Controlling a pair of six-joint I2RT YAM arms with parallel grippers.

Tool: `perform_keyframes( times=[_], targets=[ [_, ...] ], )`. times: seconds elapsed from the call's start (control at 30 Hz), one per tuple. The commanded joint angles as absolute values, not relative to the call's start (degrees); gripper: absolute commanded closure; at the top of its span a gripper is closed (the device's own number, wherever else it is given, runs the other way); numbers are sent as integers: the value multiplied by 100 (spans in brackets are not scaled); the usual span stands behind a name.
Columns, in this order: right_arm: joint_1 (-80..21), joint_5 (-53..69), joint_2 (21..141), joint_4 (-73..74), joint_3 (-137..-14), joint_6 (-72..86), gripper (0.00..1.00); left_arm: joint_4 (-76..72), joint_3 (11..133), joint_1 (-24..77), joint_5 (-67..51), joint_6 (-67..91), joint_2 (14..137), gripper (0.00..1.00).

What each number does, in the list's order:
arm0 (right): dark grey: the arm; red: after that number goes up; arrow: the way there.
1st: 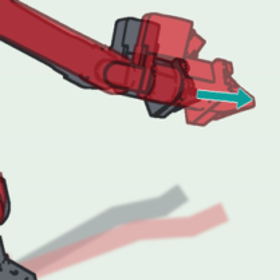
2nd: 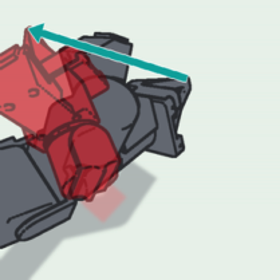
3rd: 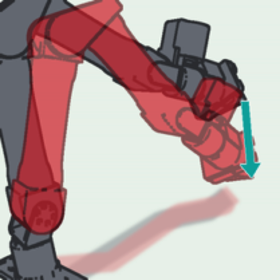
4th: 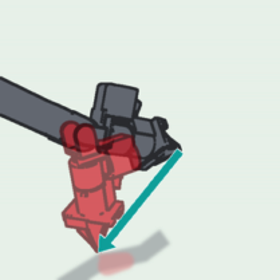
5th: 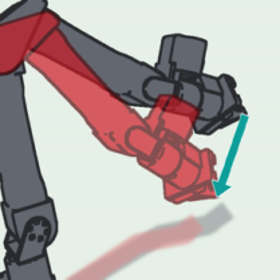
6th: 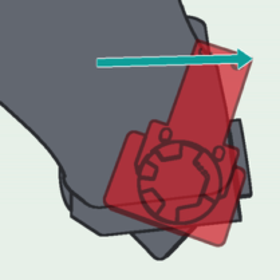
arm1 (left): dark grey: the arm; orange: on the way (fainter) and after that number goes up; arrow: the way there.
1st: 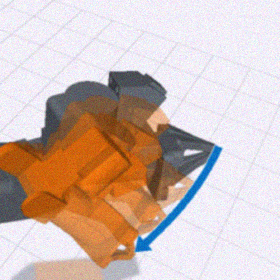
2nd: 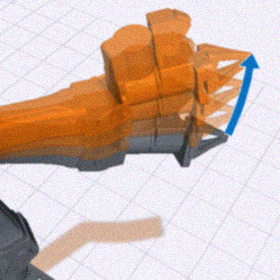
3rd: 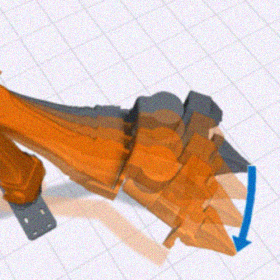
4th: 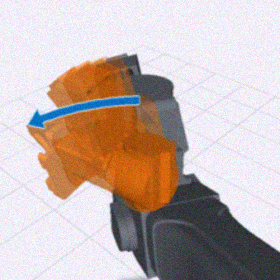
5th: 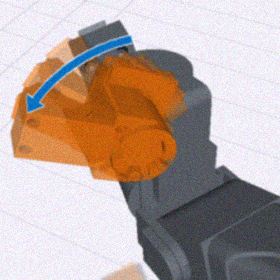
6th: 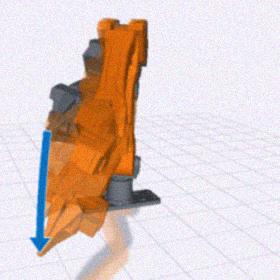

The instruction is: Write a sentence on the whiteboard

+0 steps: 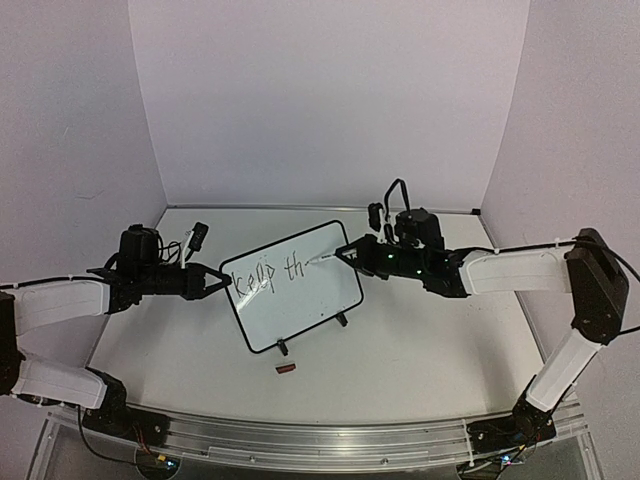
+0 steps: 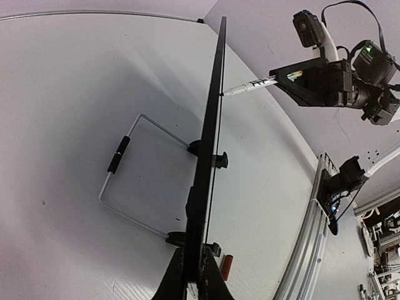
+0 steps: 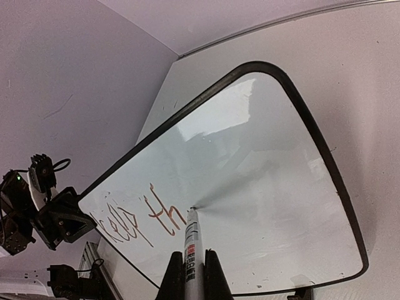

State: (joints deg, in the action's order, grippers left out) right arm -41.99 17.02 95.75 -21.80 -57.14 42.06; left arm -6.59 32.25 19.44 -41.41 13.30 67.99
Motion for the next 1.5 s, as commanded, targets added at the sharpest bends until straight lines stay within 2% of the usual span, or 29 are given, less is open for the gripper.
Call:
perform_keyframes(
  times=[0.0, 0.6, 1.47],
  targets=[
    [-4124, 1479, 9310, -2303, -5749, 4156, 100, -553, 3386, 1899, -3700, 1028, 6753, 100],
    [-4114, 1945, 9763, -2309, -6098, 4158, 100, -547, 3393, 1902, -3710, 1028, 6763, 100],
    [-4123, 1933, 9680, -2347, -5485, 4363, 100, -544, 3408, 1902, -3711, 1037, 6751, 100]
  ],
)
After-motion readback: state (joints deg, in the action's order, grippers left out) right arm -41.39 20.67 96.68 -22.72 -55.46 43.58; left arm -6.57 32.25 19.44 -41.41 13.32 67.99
